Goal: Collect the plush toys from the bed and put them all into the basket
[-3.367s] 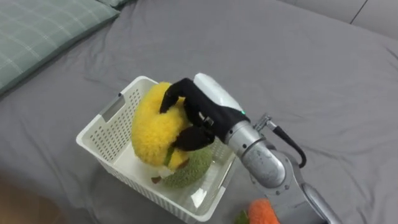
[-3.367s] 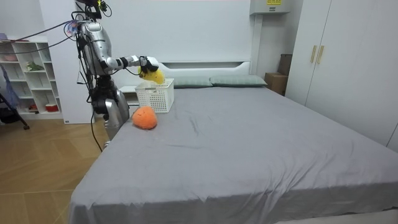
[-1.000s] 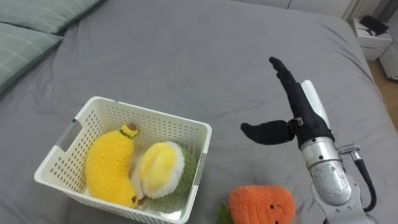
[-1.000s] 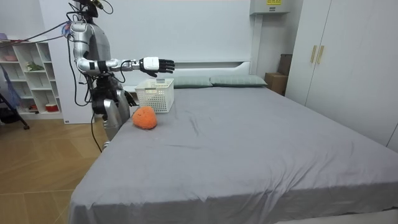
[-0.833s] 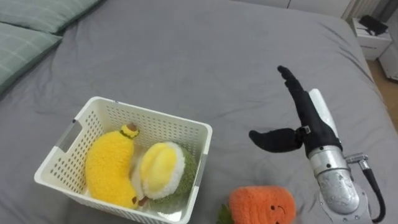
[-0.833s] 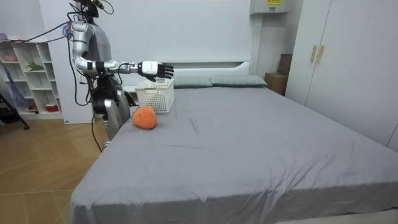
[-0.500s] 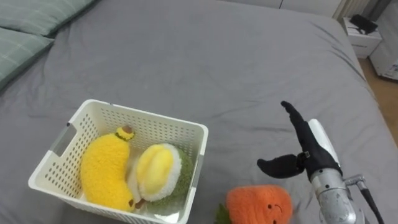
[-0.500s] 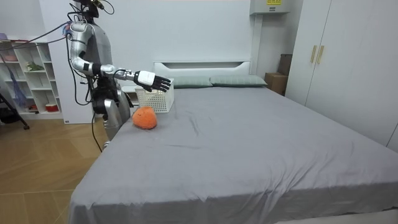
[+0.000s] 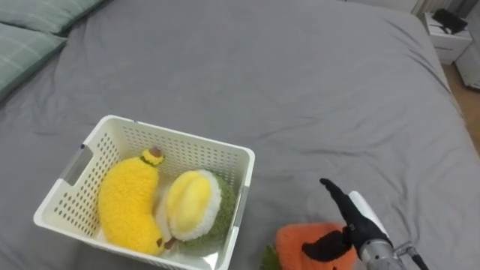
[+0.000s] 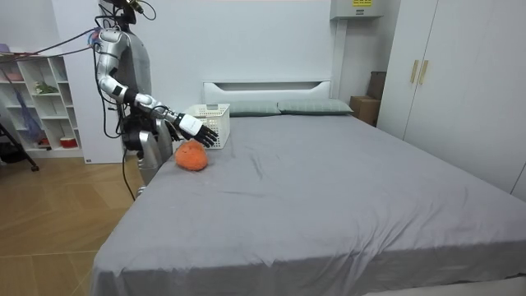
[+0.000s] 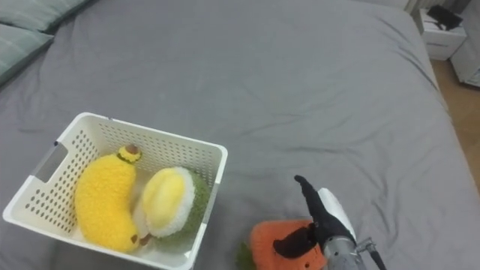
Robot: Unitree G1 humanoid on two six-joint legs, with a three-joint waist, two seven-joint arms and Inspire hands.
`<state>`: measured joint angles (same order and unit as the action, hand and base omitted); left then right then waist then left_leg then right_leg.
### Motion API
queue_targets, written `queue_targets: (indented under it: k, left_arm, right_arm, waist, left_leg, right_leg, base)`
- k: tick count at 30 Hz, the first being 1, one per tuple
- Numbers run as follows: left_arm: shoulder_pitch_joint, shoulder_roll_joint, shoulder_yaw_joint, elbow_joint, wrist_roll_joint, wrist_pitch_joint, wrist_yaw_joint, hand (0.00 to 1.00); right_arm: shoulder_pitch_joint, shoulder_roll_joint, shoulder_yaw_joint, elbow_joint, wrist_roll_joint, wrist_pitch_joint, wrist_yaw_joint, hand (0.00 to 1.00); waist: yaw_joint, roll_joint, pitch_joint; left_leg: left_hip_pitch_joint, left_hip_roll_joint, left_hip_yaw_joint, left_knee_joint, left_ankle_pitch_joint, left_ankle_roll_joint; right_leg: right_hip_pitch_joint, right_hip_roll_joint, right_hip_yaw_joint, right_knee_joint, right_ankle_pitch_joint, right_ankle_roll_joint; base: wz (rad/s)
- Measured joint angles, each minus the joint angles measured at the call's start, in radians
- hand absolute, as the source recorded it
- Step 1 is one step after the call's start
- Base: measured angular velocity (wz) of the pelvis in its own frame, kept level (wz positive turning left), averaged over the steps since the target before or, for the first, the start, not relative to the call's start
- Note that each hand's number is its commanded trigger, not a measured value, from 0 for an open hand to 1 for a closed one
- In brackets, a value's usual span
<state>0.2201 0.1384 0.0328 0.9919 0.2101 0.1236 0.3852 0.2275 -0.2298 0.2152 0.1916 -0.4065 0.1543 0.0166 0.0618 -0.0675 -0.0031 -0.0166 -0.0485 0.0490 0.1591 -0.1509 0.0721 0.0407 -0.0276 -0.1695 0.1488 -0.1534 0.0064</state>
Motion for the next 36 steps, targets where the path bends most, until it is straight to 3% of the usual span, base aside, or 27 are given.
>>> queue_targets:
  k: [5,13,19,23,24,26,27,36]
  left_arm:
    - [-0.006,0.000,-0.009,-0.004,-0.002,-0.004,0.000,0.00]
    - [-0.009,0.001,-0.006,-0.005,-0.002,-0.016,-0.013,0.00]
    - [-0.026,0.020,-0.001,0.002,-0.002,-0.023,-0.053,0.00]
    - [-0.038,0.034,-0.001,0.009,-0.002,-0.022,-0.074,0.00]
    - [-0.039,0.035,-0.001,0.009,-0.002,-0.022,-0.075,0.00]
    - [-0.041,0.037,-0.001,0.010,-0.002,-0.021,-0.075,0.00]
    - [-0.041,0.037,-0.001,0.010,-0.002,-0.021,-0.075,0.00]
    - [-0.055,0.039,-0.016,0.046,-0.002,-0.014,-0.070,0.00]
  right_arm:
    - [-0.002,0.007,0.019,0.104,-0.005,-0.006,0.001,0.00]
    - [-0.017,0.006,0.017,0.149,-0.058,-0.030,0.006,0.00]
    - [-0.033,0.002,0.018,0.153,-0.095,-0.034,0.031,0.00]
    - [-0.046,-0.005,0.018,0.152,-0.112,-0.034,0.052,0.00]
    - [-0.047,-0.005,0.018,0.152,-0.114,-0.034,0.054,0.17]
    - [-0.051,-0.006,0.019,0.153,-0.119,-0.034,0.062,0.86]
    - [-0.051,-0.006,0.019,0.153,-0.120,-0.034,0.063,1.00]
    - [-0.109,-0.025,0.054,0.189,-0.149,-0.030,0.050,1.00]
  waist:
    - [0.003,-0.006,-0.0036]
    - [0.011,-0.017,-0.0027]
    - [0.025,-0.030,0.0066]
    - [0.025,-0.031,0.0067]
    - [0.026,-0.031,0.0068]
    - [0.026,-0.030,0.0077]
    - [0.026,-0.030,0.0079]
    - [0.030,-0.039,0.0103]
  left_leg:
    - [-0.027,0.000,-0.006,0.004,0.000,0.000]
    - [-0.066,0.001,-0.010,0.011,0.000,0.000]
    - [-0.081,0.000,-0.013,0.013,0.000,0.000]
    - [-0.096,0.000,-0.013,0.014,0.000,0.001]
    - [-0.096,0.000,-0.013,0.014,0.000,0.001]
    - [-0.096,0.000,-0.013,0.014,-0.001,0.001]
    - [-0.097,0.000,-0.014,0.013,-0.001,0.001]
    - [-0.094,0.000,-0.017,0.011,0.000,0.001]
  right_leg:
    - [-0.022,0.000,0.000,0.003,0.000,-0.001]
    - [-0.053,-0.001,-0.016,0.005,0.002,-0.002]
    - [-0.067,-0.001,-0.020,0.004,0.003,-0.003]
    - [-0.082,-0.002,-0.022,0.005,0.003,-0.003]
    - [-0.083,-0.002,-0.022,0.005,0.003,-0.003]
    - [-0.084,-0.001,-0.023,0.004,0.003,-0.003]
    - [-0.084,-0.001,-0.024,0.004,0.003,-0.003]
    - [-0.083,-0.001,-0.027,0.004,0.003,-0.003]
  base:
    - [0.02]
    - [0.02]
    - [0.01]
    - [0.00]
    - [0.00]
    - [0.00]
    - [0.03]
    - [0.01]
